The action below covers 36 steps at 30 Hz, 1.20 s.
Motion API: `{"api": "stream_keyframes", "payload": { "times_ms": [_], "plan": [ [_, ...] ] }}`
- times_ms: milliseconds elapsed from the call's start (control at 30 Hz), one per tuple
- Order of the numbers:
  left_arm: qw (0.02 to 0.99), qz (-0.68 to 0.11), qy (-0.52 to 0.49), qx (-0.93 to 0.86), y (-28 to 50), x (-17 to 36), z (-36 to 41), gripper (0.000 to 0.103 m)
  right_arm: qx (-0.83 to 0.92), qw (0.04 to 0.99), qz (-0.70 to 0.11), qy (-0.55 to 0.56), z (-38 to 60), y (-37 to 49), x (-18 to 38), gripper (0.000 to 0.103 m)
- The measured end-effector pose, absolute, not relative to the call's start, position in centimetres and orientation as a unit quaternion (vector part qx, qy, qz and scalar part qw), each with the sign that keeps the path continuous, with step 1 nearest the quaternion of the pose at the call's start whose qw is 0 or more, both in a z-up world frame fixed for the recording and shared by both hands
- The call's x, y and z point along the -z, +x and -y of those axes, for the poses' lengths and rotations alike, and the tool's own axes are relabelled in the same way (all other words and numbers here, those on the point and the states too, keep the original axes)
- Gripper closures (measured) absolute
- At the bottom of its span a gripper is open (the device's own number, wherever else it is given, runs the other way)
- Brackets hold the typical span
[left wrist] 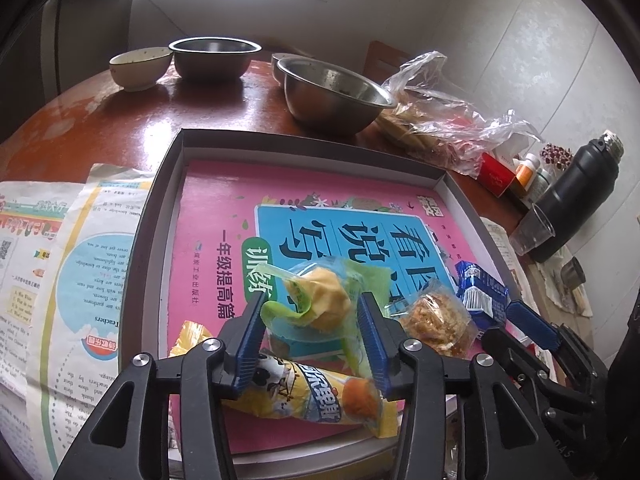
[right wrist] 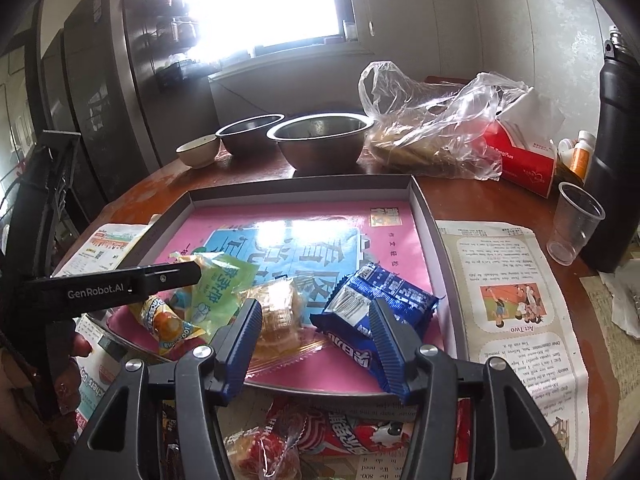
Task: Organize snacks
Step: 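Open the left tool to drop the yellow cake bag into the tray, then move both tools back over the newspaper toward the Snickers bar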
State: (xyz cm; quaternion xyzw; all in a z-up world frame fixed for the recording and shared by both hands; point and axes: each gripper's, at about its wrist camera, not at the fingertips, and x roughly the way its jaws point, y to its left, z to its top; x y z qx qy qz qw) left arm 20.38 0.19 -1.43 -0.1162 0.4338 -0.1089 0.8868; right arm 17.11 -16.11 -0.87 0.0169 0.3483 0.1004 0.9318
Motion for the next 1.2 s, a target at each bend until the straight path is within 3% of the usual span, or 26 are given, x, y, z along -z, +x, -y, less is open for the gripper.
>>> {"api": "stream_keyframes", "payload": {
  "times_ms": [667, 1200],
  "plan": [
    [0.886, -0.44, -0.097, 0.107, 18.8, 0.4, 0.4, 0.039, -0.099, 0.935, -0.34, 0.033, 16.8, 16.1, 0.2, 0.048],
    [0.895, -0.423, -0.092, 0.105, 16.7, -1.7, -0.2, 0.036, -0.093, 0.942, -0.318, 0.053, 18.3, 14.9, -1.3, 0.042]
  ]
}}
